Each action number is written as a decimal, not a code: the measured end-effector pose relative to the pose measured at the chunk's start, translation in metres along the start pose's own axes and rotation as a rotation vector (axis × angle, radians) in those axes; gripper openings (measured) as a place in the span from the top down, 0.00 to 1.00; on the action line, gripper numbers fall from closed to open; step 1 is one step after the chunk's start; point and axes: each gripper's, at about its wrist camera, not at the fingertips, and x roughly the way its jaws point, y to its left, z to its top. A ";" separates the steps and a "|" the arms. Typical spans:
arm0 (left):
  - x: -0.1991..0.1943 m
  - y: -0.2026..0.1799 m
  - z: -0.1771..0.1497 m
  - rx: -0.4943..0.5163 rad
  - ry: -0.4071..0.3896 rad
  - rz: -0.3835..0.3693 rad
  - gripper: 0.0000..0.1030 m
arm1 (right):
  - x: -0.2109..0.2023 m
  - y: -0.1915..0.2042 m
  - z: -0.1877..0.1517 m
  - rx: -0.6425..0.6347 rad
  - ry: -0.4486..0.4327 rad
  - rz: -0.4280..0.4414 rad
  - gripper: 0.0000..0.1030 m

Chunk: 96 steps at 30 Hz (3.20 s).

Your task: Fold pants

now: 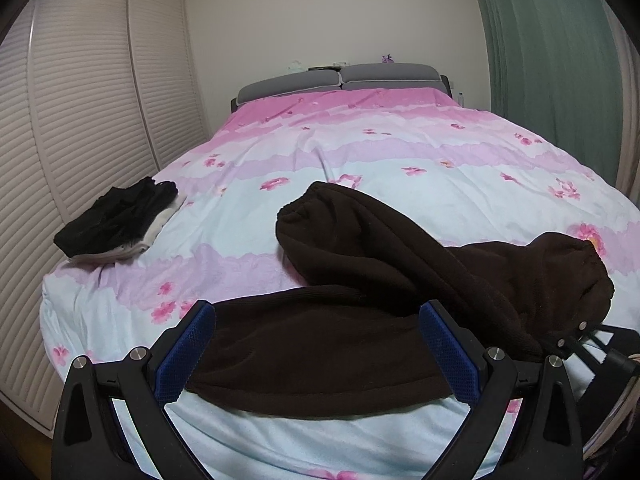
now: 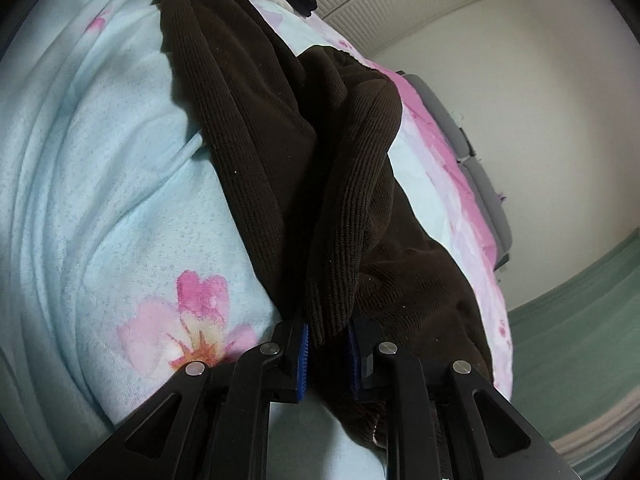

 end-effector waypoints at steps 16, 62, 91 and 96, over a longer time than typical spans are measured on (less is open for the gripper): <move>0.004 0.058 0.028 -0.084 0.007 0.044 0.00 | -0.058 -0.103 0.058 0.479 -0.107 0.170 0.49; 0.010 0.201 0.013 -0.175 -0.009 0.147 0.00 | -0.027 -0.058 0.253 0.192 -0.294 0.409 0.89; -0.002 0.167 -0.030 -0.162 0.029 0.027 0.00 | -0.076 0.012 0.187 0.393 -0.242 0.364 0.42; 0.010 0.116 -0.019 -0.112 -0.022 -0.075 0.00 | -0.086 -0.046 0.123 0.736 -0.159 0.322 0.57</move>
